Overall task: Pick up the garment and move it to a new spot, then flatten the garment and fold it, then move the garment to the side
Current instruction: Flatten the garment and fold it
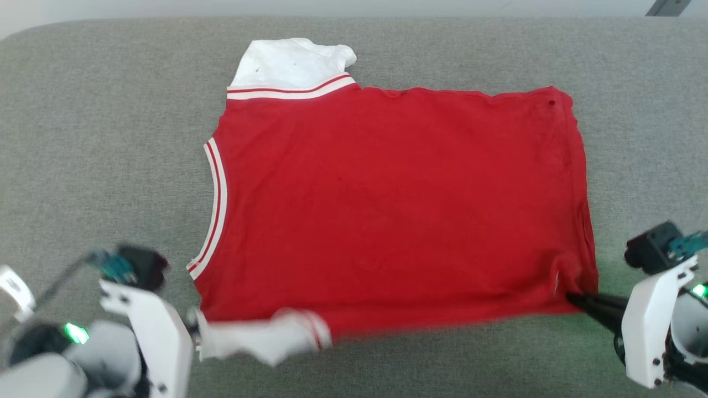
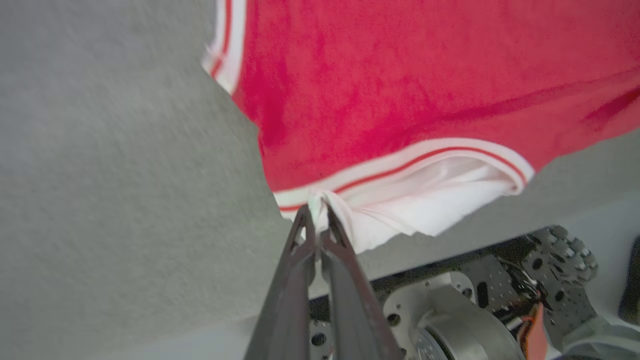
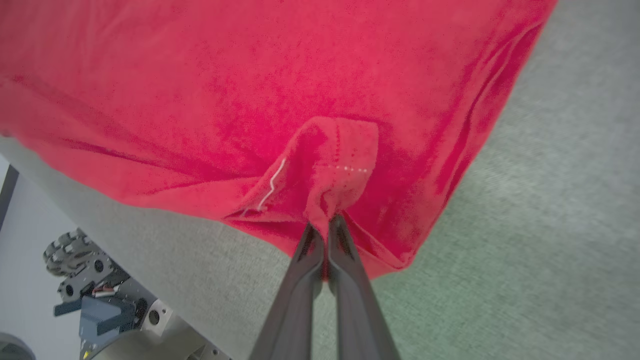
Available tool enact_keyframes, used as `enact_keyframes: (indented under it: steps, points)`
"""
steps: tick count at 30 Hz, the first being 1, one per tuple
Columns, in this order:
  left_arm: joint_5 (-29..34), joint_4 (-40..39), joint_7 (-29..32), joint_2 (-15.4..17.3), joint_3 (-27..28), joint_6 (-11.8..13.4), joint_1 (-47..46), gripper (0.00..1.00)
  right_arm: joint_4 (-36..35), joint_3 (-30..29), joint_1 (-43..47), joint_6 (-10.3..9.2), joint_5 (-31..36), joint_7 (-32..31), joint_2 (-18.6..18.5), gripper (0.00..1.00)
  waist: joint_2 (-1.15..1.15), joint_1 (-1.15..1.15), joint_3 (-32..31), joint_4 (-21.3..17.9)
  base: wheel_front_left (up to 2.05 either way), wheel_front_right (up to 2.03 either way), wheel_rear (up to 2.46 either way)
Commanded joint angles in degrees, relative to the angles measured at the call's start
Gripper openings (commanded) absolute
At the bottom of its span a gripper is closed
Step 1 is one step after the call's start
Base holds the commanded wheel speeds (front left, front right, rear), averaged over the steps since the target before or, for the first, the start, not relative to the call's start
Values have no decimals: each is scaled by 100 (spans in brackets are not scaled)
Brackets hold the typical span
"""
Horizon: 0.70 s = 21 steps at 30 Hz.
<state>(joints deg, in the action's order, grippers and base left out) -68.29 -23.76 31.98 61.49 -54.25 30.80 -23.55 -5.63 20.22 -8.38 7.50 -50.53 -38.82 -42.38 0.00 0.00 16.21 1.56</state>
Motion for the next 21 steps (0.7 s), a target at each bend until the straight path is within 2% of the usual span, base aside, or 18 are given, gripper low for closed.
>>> enact_keyframes:
  steps: [1,5,9,11,15,21]
  points:
    - [196,-50,-39,133,124,1,-259,0,-116,-194,15,-2,133,-26,138,0,0,0,-1,-22,0,0,0]
    - [609,64,-39,292,388,-230,-937,0,-273,-639,-250,-2,510,-156,464,0,0,0,51,-64,0,0,0]
    - [935,592,9,98,507,-668,-1629,0,-167,-869,-691,-2,890,-223,803,0,0,0,185,-105,0,0,0]
    - [1131,1002,46,-79,486,-945,-1983,0,-37,-901,-987,-2,1039,-193,940,0,0,0,279,-115,0,0,0]
    - [1363,2016,131,-635,326,-1497,-2563,0,471,-748,-1530,-2,1325,-85,1080,0,0,0,455,-114,0,0,0]
    - [1360,3612,178,-1456,105,-2182,-3100,0,1391,-271,-2284,-2,1535,149,1278,0,0,0,689,-174,0,0,0]
